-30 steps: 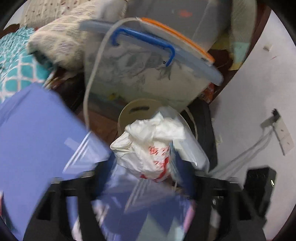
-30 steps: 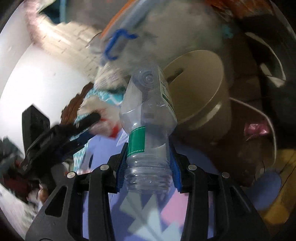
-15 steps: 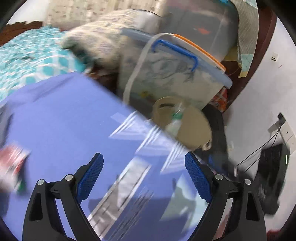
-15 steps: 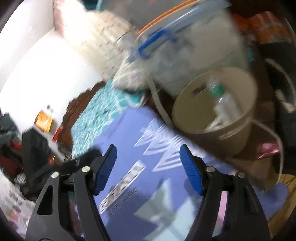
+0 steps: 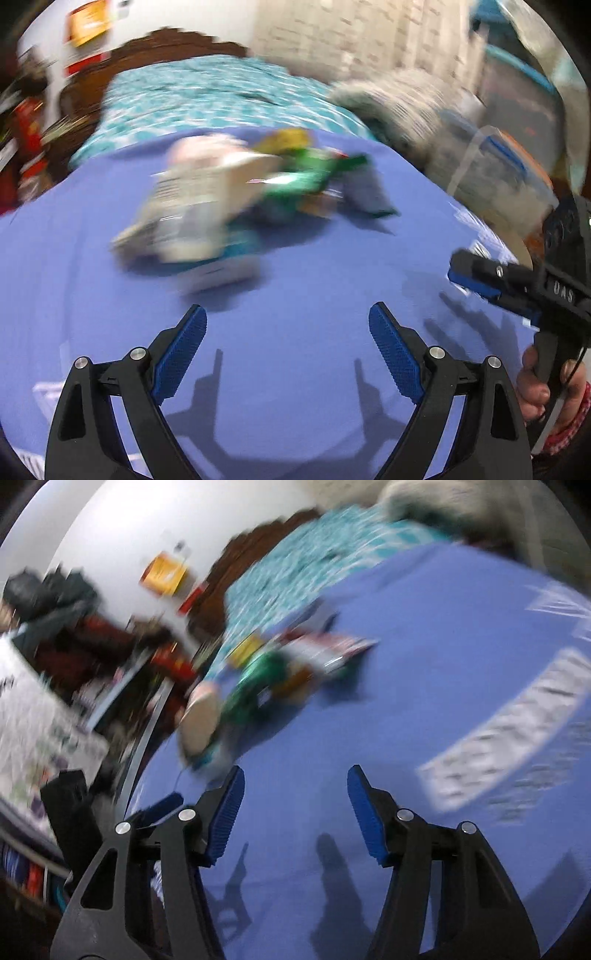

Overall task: Collect trash
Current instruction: 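Return both grippers to the trash pile on the bed, then grasp the snack wrapper with the left gripper while the right gripper approaches the pink cup, then grasp the pink paper cup with the right gripper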

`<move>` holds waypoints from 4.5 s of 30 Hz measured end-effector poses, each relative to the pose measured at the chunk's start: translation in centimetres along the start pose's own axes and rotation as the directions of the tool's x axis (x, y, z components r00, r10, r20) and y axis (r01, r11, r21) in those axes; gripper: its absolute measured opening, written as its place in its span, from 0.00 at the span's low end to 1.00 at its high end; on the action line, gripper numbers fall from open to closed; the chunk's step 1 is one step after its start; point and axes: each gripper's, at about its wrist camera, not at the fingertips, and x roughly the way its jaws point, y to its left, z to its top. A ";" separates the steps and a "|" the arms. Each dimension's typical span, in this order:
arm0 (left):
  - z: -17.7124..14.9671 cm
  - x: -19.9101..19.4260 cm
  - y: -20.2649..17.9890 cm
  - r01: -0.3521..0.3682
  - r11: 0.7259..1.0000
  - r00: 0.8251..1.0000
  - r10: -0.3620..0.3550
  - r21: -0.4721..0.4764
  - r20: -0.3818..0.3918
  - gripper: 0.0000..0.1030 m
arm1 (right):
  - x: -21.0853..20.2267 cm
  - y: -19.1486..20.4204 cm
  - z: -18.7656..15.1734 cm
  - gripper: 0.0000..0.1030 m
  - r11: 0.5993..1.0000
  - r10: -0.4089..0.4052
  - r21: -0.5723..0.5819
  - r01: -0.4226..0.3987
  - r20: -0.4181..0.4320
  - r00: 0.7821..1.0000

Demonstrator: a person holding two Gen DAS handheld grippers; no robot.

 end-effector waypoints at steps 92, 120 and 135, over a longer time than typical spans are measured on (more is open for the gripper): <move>-3.8 -3.8 11.9 0.278 0.868 0.960 -0.264 -0.411 0.092 0.22 | 18.0 8.7 6.2 0.17 0.903 0.316 0.348 -0.253 -0.139 0.938; -2.5 -2.4 7.5 0.303 0.887 0.949 -0.314 -0.347 0.025 0.22 | 1.3 1.0 -2.1 0.72 0.972 0.228 0.023 -0.233 -0.321 0.919; -1.4 -1.3 3.3 0.349 0.894 0.928 -0.370 -0.280 -0.027 0.20 | 5.7 -1.6 4.3 0.66 0.981 0.166 -0.050 -0.189 -0.292 0.942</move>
